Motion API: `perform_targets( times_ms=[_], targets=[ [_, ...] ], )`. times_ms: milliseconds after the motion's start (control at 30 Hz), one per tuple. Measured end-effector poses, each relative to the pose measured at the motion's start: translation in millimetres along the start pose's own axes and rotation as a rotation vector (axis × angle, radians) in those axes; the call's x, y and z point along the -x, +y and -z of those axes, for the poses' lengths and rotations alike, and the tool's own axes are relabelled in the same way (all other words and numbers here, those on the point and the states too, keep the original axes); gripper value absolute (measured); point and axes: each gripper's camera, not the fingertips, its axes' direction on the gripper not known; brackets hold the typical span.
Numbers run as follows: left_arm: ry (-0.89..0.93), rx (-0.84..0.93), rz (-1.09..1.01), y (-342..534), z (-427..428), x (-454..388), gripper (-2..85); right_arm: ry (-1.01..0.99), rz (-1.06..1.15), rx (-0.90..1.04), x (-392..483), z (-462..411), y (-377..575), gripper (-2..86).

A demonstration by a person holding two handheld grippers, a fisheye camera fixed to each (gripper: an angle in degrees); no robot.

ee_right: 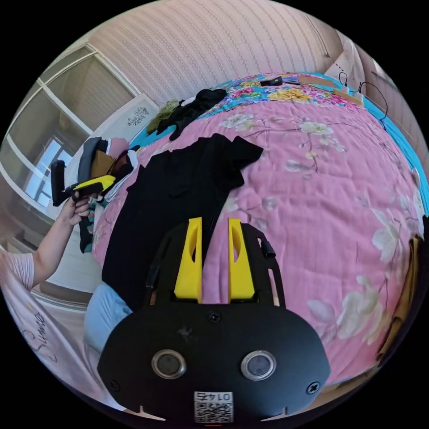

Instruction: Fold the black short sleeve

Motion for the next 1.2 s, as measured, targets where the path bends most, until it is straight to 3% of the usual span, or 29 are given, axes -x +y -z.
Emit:
perform_targets(
  times_ms=[167,400,567,1000,1200],
  targets=[
    [0.068,0.093,-0.132,-139,-126,-37,6.4,0.098,-0.051,-0.019,-4,-34,-36,9.2],
    [-0.063,0.424,-0.141,-189,-259,-45,5.0,-0.057,-0.246,0.007,-25,-48,-44,1.8],
    [0.013,0.355,-0.191,-201,-256,-47,-0.3,-0.13,-0.263,-0.022,-24,-43,-50,0.1],
    [0.06,0.328,-0.123,-194,-285,-22,0.1,-0.116,-0.398,-0.004,-16,-69,-52,-0.3],
    [0.102,0.106,-0.009,-164,-192,6,5.1,-0.045,-0.363,0.009,5,-72,-70,-0.2]
  ],
)
